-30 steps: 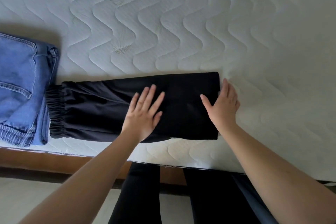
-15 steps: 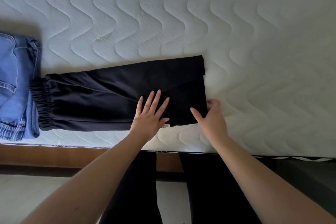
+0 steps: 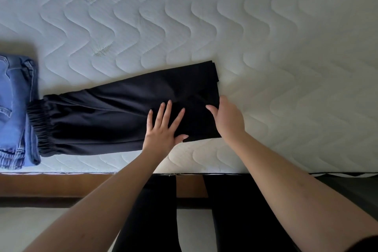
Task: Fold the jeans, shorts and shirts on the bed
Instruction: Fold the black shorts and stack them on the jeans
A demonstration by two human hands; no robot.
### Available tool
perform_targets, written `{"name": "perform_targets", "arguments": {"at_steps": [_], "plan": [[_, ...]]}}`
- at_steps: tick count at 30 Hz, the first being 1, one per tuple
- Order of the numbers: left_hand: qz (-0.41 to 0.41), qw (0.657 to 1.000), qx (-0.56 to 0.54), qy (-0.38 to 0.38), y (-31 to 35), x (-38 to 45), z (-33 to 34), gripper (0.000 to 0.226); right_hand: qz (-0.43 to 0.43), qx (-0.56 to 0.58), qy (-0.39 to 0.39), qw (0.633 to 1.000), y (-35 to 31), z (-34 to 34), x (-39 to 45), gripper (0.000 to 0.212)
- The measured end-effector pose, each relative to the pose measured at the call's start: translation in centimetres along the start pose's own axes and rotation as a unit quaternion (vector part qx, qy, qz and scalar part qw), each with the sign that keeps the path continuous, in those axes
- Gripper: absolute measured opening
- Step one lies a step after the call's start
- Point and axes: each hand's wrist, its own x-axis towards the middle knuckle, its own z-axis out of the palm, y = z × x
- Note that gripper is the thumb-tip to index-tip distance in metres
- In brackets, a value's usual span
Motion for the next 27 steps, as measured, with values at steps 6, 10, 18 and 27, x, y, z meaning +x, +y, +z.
{"name": "perform_targets", "arguments": {"at_steps": [6, 10, 18, 27], "plan": [[0.031, 0.999, 0.0, 0.009, 3.1, 2.3, -1.1, 0.074, 0.015, 0.053, 0.007, 0.998, 3.4, -1.9, 0.6, 0.04], [0.056, 0.998, -0.027, -0.009, 6.8, 4.2, -1.9, 0.076, 0.034, 0.06, 0.034, 0.997, 7.1, -3.9, 0.8, 0.037], [0.067, 0.995, 0.022, -0.077, 9.3, 7.1, -4.5, 0.082, 0.064, 0.066, 0.028, 0.995, 9.4, -4.6, 0.8, 0.035], [0.094, 0.98, -0.172, -0.027, 9.4, 20.0, -11.1, 0.035, 0.078, 0.188, -0.035, 0.979, 10.1, -4.5, 0.1, 0.041]]}}
